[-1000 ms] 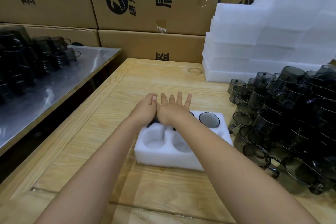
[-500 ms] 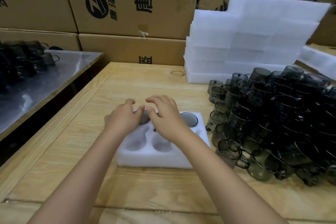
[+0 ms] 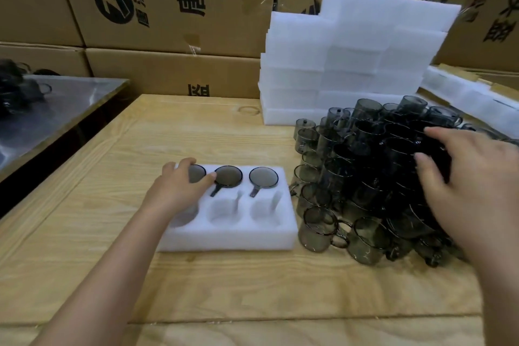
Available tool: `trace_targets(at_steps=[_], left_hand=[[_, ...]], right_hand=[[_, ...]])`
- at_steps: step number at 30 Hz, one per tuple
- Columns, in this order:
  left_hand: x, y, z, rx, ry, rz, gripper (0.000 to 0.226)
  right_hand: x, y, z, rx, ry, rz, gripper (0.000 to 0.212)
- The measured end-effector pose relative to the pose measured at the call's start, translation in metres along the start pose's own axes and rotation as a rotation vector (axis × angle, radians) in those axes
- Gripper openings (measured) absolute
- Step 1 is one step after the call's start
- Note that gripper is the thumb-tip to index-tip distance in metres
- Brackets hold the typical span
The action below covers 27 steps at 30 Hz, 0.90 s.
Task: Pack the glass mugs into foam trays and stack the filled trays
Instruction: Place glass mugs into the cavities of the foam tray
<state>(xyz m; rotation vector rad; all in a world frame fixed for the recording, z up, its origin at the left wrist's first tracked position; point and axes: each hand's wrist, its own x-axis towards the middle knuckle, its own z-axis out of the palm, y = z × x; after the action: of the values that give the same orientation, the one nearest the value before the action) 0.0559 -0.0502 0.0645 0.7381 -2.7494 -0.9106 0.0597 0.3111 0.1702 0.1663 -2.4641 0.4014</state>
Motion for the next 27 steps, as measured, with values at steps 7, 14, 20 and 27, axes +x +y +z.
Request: trace_targets(at_steps=[7, 14, 20, 27], left_hand=[[-0.001, -0.003, 0.002, 0.047, 0.038, 0.012, 0.068], [0.0, -0.007, 0.004, 0.054, 0.054, 0.033, 0.067], [0.0, -0.007, 0.004, 0.051, 0.057, 0.03, 0.068], [-0.001, -0.009, 0.005, 0.045, 0.068, 0.034, 0.066]], right_hand=[[0.031, 0.019, 0.023, -0.204, -0.326, 0.05, 0.042], [0.036, 0.017, 0.038, -0.173, -0.296, 0.055, 0.034], [0.019, 0.023, 0.018, -0.077, -0.142, 0.035, 0.04], [-0.048, 0.033, 0.027, -0.232, -0.186, 0.075, 0.049]])
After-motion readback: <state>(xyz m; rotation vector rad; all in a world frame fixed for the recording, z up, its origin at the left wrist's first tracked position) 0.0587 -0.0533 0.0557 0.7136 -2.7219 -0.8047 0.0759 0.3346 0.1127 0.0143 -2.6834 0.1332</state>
